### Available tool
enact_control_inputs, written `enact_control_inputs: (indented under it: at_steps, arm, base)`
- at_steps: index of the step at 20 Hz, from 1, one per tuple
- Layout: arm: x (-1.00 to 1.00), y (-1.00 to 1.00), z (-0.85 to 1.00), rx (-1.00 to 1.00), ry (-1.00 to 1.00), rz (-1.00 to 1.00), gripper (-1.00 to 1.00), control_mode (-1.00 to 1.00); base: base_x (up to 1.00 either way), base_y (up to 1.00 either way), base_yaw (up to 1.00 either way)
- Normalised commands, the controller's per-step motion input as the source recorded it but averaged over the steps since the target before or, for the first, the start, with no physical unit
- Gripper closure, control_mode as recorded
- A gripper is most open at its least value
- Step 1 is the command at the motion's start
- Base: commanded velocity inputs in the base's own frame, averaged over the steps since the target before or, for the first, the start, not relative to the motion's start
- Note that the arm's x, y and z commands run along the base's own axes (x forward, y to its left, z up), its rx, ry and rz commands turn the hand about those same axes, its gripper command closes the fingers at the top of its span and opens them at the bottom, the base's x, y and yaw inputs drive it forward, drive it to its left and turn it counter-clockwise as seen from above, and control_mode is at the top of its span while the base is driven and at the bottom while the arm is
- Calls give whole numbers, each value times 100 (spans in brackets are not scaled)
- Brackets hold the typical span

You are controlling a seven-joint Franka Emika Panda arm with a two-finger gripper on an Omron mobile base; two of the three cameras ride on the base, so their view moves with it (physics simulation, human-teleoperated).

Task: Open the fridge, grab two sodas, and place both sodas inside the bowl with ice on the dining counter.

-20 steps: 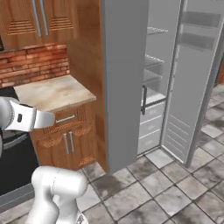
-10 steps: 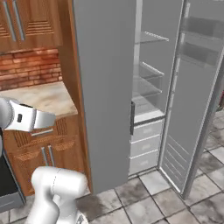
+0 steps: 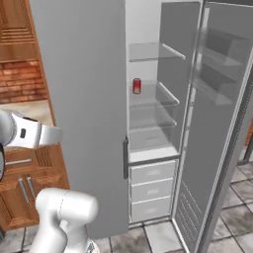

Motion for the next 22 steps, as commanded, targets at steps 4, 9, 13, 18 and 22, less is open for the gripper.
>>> enact_control_inputs:
  at_steps: [4,9,13,18,22]
  arm:
    - [0,0,0,0,0,0,-100,100]
    - [0,0,0,0,0,0,-100,100]
    - [0,0,0,0,0,0,-100,100]
    - [0,0,0,0,0,0,-100,100]
    - [0,0,0,0,0,0,-100,100]
  base:
    - [64,-41,34]
    - [68,-20,25]
    - [72,-20,20]
    - [38,-44,21]
    - [4,-64,23]
